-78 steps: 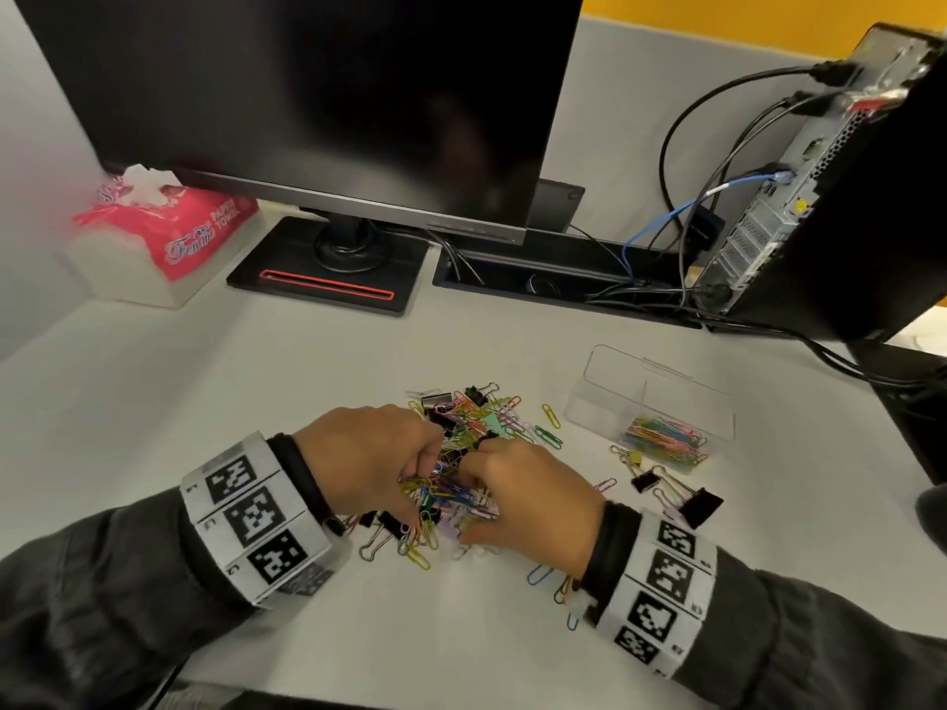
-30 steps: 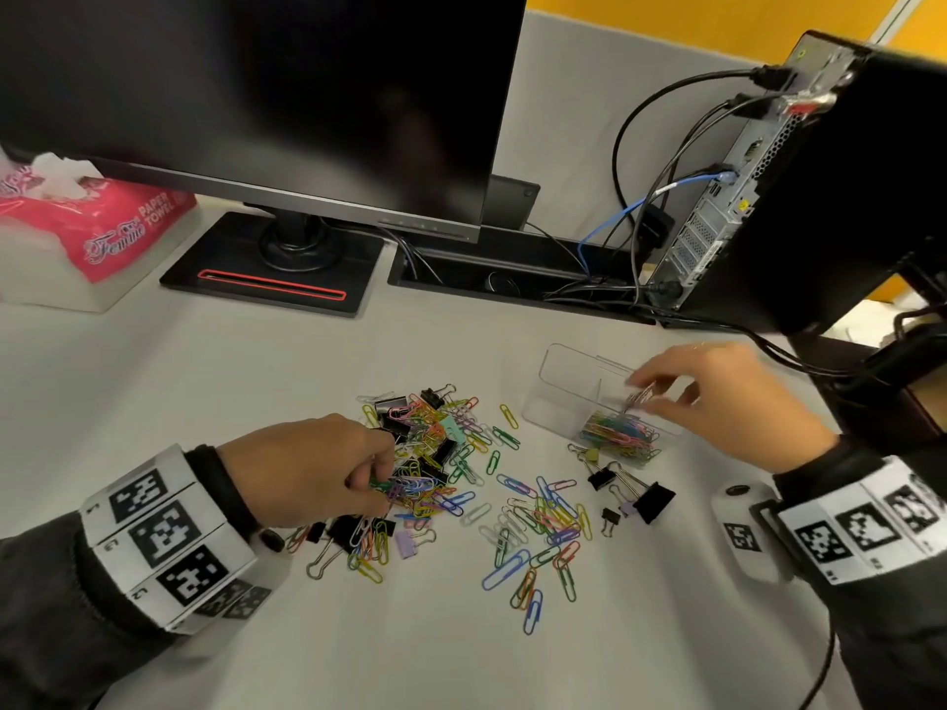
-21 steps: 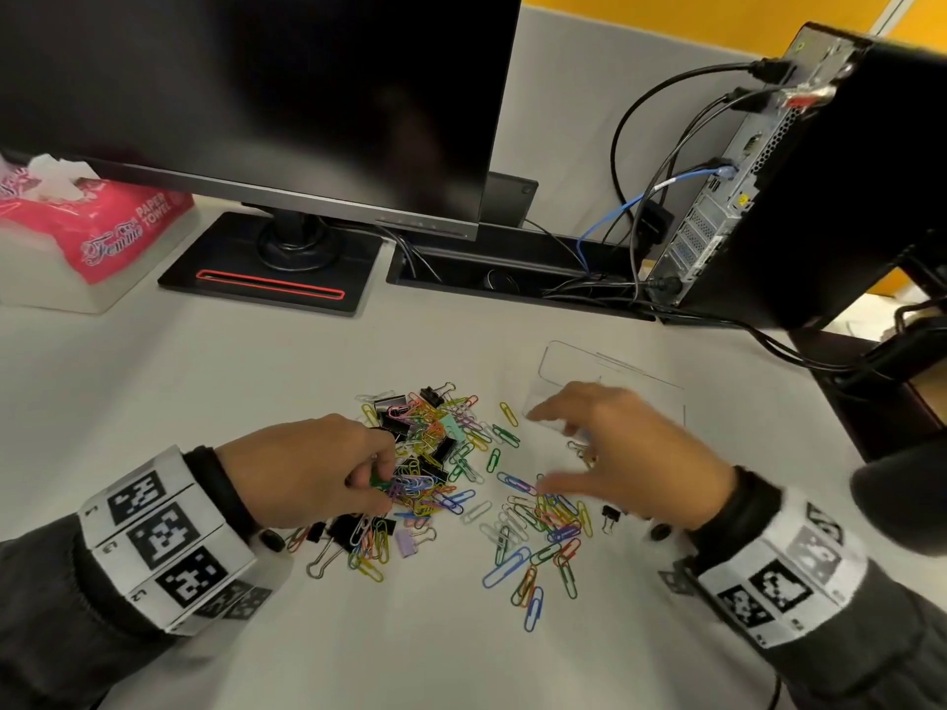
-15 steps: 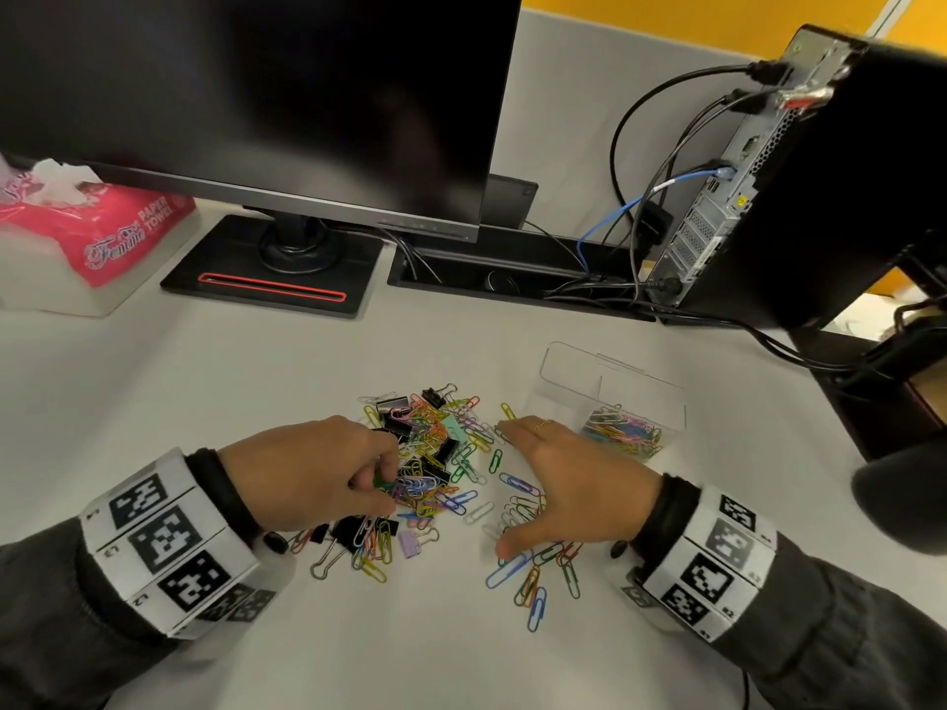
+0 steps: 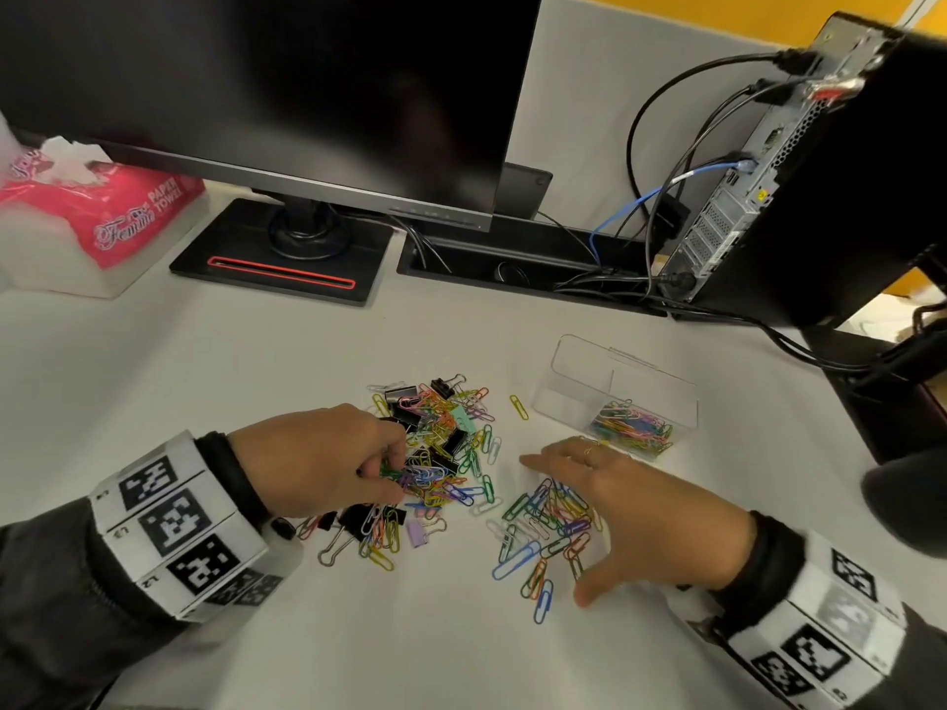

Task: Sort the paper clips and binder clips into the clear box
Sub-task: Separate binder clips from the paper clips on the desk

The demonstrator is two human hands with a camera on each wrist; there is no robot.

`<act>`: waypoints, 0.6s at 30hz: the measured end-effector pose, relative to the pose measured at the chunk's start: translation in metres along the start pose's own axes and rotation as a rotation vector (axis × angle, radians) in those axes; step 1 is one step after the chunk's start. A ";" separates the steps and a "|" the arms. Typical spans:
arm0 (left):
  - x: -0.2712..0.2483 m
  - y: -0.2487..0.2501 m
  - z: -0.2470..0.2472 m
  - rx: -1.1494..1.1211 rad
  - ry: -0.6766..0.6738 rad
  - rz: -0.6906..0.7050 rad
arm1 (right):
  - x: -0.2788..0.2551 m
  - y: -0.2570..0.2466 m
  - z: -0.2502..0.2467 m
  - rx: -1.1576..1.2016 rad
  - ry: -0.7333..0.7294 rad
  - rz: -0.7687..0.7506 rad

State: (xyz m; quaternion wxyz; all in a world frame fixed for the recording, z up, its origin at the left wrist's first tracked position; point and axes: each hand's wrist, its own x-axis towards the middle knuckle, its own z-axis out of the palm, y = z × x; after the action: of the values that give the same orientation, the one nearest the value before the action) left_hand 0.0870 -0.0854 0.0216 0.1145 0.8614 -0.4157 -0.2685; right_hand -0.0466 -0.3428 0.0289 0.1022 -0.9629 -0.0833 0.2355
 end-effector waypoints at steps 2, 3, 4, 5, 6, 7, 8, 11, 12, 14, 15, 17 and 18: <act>0.000 0.000 0.001 0.002 -0.002 0.001 | -0.002 -0.004 0.010 -0.060 -0.043 0.005; 0.000 0.001 0.001 0.002 -0.005 0.000 | -0.002 -0.006 0.014 -0.095 -0.040 -0.003; 0.000 0.001 0.001 -0.001 -0.008 0.000 | 0.000 -0.008 0.017 -0.122 -0.025 -0.015; 0.000 0.002 0.001 -0.003 -0.009 0.002 | 0.003 -0.009 0.020 -0.135 0.003 -0.029; 0.000 0.002 0.001 -0.001 -0.007 0.004 | 0.007 -0.009 0.021 -0.132 0.036 -0.042; 0.000 0.002 0.001 0.006 -0.004 0.006 | 0.011 -0.008 0.022 -0.118 0.067 -0.055; -0.001 0.003 0.000 0.011 -0.001 0.007 | 0.015 -0.007 0.022 -0.095 0.092 -0.071; -0.002 0.003 -0.001 0.004 0.010 0.009 | 0.025 -0.004 0.019 -0.056 0.147 -0.121; -0.002 0.003 -0.001 0.005 0.011 0.010 | 0.026 -0.003 0.019 -0.061 0.157 -0.128; -0.003 0.004 -0.002 0.011 0.017 0.013 | 0.029 -0.003 0.021 -0.059 0.194 -0.151; -0.003 0.004 -0.002 0.015 0.021 0.016 | 0.029 -0.002 0.022 -0.050 0.220 -0.166; -0.003 0.004 -0.002 0.014 0.028 0.020 | 0.029 -0.001 0.022 -0.008 0.267 -0.171; -0.003 0.004 -0.002 0.009 0.030 0.021 | 0.029 0.000 0.020 0.025 0.289 -0.160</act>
State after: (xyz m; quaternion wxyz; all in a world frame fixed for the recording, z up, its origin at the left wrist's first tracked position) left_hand 0.0841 -0.0855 0.0264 0.1195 0.8614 -0.4243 -0.2526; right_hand -0.0307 -0.3338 -0.0011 0.1433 -0.9757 -0.1414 0.0868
